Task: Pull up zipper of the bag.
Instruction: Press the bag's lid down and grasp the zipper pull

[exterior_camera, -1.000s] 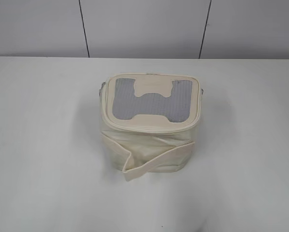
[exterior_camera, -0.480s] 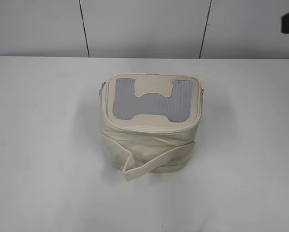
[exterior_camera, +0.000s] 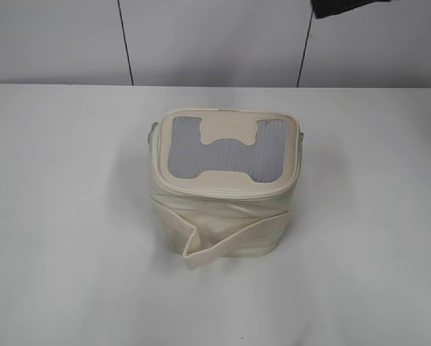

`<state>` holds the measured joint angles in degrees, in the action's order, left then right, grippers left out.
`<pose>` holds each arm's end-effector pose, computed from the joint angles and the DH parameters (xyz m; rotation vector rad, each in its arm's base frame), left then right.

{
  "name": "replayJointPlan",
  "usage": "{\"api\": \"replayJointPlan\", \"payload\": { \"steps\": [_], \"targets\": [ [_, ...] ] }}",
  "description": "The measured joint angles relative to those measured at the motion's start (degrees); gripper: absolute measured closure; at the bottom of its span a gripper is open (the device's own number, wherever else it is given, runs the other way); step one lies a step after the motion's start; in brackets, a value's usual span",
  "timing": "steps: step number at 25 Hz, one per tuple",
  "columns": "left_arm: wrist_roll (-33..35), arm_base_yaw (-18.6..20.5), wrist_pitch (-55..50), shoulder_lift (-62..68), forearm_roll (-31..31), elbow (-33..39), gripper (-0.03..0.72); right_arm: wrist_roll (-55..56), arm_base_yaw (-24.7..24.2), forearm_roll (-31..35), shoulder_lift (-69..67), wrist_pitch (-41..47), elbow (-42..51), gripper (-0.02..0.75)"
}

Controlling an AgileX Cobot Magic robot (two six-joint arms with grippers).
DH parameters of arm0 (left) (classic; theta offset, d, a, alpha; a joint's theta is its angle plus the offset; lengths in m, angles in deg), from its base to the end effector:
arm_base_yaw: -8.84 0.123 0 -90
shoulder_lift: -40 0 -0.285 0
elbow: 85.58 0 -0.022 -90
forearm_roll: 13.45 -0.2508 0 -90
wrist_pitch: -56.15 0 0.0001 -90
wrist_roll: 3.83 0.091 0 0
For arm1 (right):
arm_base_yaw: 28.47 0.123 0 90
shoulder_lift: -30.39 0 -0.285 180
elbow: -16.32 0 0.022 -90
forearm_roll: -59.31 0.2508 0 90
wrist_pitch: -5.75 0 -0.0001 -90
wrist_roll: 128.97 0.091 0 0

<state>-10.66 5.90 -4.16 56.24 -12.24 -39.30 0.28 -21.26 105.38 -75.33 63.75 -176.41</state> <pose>0.0150 -0.0024 0.2885 -0.0733 2.1449 -0.1253 0.3642 0.1021 0.3502 -0.8506 2.1639 0.6755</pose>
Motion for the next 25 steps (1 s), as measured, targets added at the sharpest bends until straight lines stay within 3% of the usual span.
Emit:
{"api": "replayJointPlan", "payload": {
  "steps": [3,8,18,25],
  "targets": [
    [1.1,0.0,2.5,5.8,4.0,-1.3,0.449,0.6,4.2,-1.5,-6.2,2.0,-5.7,0.375],
    [8.6,0.0,8.2,16.4,15.1,-2.3,0.445,1.7,7.8,-1.7,-16.9,6.4,-14.8,0.375],
    [17.1,0.0,18.4,27.7,21.3,-2.3,0.441,2.6,10.3,-2.5,-29.2,9.8,-26.3,0.375],
    [23.8,0.0,22.1,35.1,26.4,-2.3,0.440,2.6,13.0,-2.6,-31.8,10.9,-28.0,0.375]
  ]
}}
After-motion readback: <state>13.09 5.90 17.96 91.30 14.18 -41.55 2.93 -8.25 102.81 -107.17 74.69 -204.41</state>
